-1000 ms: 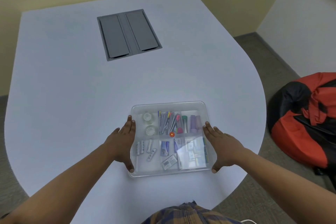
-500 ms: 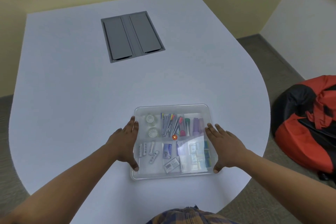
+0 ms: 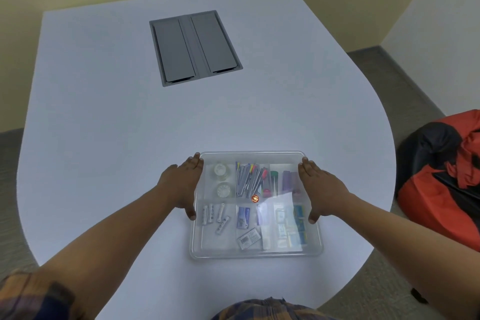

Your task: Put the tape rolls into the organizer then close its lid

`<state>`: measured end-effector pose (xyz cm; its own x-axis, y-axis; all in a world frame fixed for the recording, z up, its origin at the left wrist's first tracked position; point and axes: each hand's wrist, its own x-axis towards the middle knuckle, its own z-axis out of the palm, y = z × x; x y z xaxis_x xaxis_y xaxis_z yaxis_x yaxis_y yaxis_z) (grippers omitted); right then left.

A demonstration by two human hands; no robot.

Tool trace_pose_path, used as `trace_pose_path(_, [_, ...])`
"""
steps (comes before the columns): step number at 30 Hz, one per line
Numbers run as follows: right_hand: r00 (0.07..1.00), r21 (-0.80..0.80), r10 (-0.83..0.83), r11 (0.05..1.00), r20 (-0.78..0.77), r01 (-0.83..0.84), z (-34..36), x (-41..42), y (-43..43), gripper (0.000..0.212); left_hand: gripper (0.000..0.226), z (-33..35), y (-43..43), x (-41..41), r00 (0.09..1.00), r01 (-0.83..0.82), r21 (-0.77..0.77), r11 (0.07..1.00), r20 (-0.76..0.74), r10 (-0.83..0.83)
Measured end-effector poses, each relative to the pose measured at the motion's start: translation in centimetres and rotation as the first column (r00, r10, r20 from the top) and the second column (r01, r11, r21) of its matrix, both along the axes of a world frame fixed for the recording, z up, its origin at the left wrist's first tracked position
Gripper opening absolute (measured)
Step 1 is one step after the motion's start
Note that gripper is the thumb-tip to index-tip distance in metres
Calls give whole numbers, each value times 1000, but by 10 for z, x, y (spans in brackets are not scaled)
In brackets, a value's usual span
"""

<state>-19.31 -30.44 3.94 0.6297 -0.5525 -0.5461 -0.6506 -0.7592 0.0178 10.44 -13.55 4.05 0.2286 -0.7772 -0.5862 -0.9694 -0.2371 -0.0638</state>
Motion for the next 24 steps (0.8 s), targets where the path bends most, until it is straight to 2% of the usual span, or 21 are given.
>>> trace_pose_path(11, [1000,25,3,1000,24,-3,-5,-1,-3,147,153,-6,-3,3,1000,-11,4,1000,1,11])
trace_pose_path(21, [1000,6,-2,1000,-22,3,0,0,1,145,150,-1,1,1,1000,-15,-16,1000,-27,15])
trace_pose_path(24, [1000,26,-10,1000,29,9,7,3,7,144,148,2,5,-5,1000,-7,-37,999,-8,7])
